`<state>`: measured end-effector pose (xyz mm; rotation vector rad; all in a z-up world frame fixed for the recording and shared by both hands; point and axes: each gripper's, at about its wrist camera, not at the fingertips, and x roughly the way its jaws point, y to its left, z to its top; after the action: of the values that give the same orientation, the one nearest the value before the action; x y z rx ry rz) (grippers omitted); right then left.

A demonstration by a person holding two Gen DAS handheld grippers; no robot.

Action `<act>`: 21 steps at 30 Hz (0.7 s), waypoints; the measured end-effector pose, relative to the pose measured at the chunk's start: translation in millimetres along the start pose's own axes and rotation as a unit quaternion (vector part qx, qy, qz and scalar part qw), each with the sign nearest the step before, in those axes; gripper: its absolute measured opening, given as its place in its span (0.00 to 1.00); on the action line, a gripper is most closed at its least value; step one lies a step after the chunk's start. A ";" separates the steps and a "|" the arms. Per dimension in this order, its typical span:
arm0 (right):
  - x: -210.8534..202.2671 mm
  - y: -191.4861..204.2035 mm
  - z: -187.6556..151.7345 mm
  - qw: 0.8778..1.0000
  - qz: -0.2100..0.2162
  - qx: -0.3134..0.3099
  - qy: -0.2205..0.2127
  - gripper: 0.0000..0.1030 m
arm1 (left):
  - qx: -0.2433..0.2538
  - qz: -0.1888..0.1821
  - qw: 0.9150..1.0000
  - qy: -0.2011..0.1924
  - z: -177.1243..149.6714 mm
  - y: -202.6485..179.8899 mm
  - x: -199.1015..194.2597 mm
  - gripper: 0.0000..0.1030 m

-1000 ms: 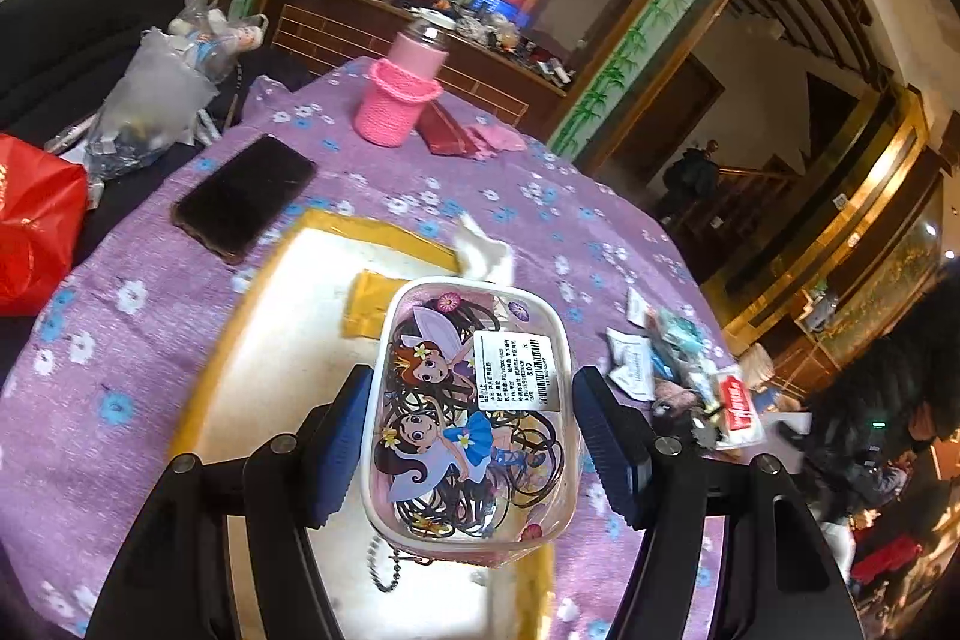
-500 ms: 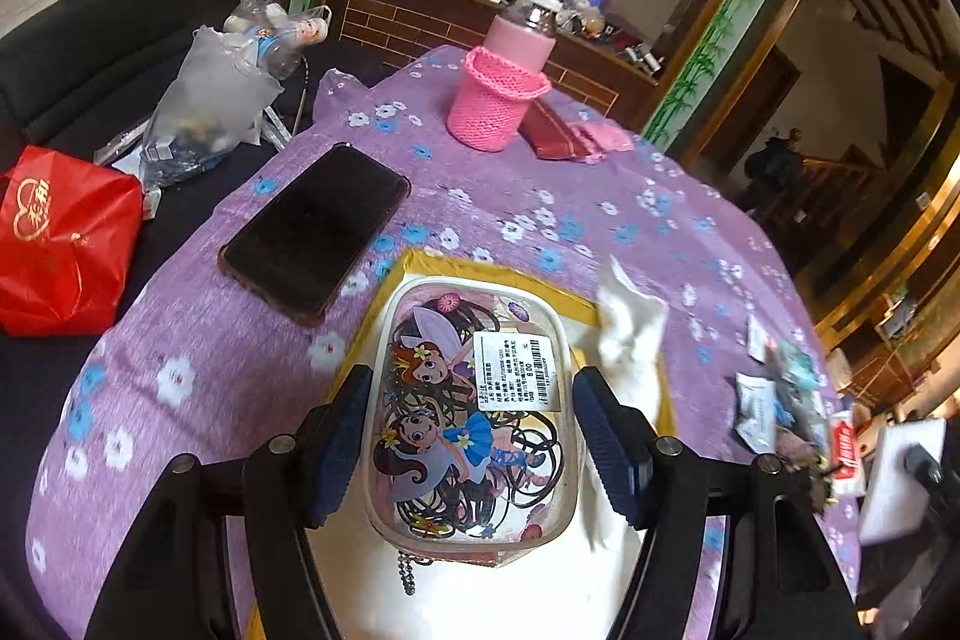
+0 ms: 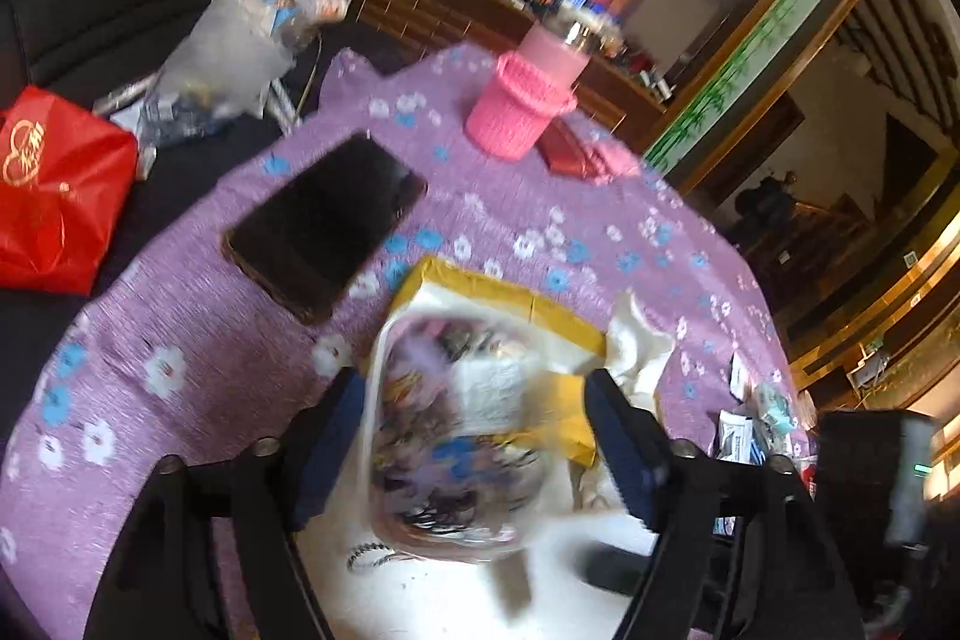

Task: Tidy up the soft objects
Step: 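Carry the foam sheet and pencil case into the white box and release both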

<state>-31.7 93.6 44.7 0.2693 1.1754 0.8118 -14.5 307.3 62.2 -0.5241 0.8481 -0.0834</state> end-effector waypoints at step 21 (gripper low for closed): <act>-157.2 -34.5 -69.0 0.974 -0.131 -0.045 -0.177 0.58 | 0.091 -0.023 0.995 0.016 -62.2 -55.2 -37.0 0.81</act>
<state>-102.0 -53.2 109.4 0.1701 0.8148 0.5550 -77.3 244.0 80.3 -0.3716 0.8503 -0.2104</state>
